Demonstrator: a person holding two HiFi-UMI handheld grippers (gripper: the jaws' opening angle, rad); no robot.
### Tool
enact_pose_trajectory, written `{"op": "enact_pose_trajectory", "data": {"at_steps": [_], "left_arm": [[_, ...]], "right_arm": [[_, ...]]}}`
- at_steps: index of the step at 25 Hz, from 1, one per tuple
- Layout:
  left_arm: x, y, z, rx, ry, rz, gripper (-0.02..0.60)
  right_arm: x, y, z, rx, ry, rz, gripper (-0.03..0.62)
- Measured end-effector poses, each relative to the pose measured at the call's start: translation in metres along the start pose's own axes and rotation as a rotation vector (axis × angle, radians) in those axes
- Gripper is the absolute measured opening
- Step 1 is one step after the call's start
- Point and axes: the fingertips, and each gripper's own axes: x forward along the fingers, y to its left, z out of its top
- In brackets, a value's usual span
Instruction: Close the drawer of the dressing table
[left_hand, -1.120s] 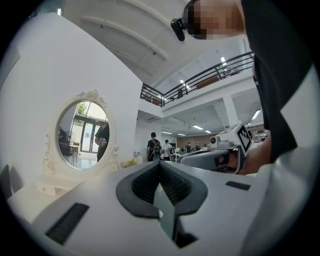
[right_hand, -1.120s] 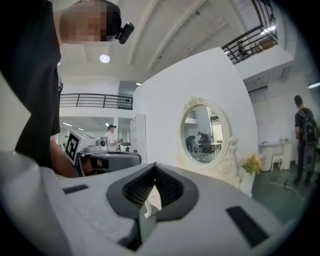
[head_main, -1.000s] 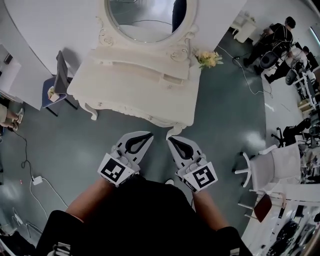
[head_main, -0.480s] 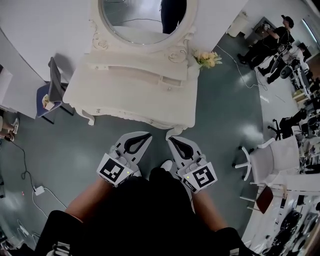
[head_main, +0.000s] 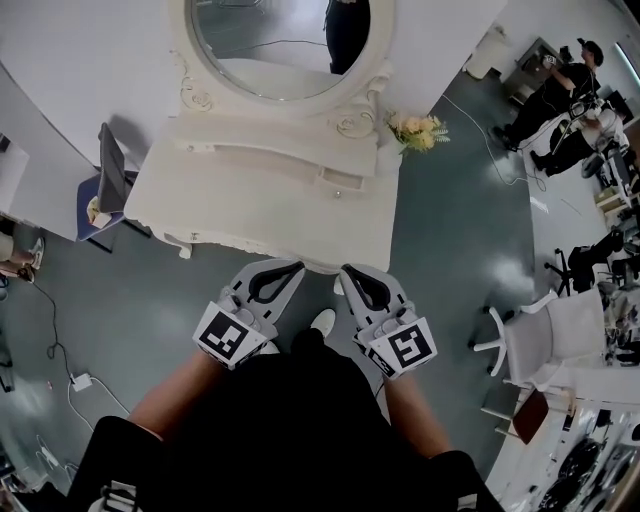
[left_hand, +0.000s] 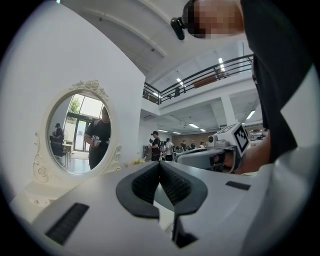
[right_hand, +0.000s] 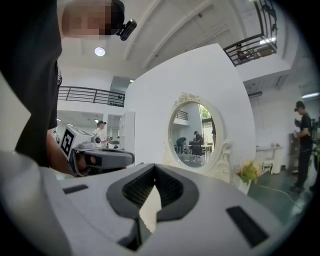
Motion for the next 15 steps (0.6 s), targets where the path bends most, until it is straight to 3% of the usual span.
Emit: {"op": "enact_pose_trajectory", "data": {"at_steps": [15], "left_arm": [[0.118, 0.029, 0.006, 0.039, 0.036, 0.052, -0.006]], "right_arm": [[0.016, -0.122, 0.014, 0.027, -0.049, 0.061, 0.003]]}}
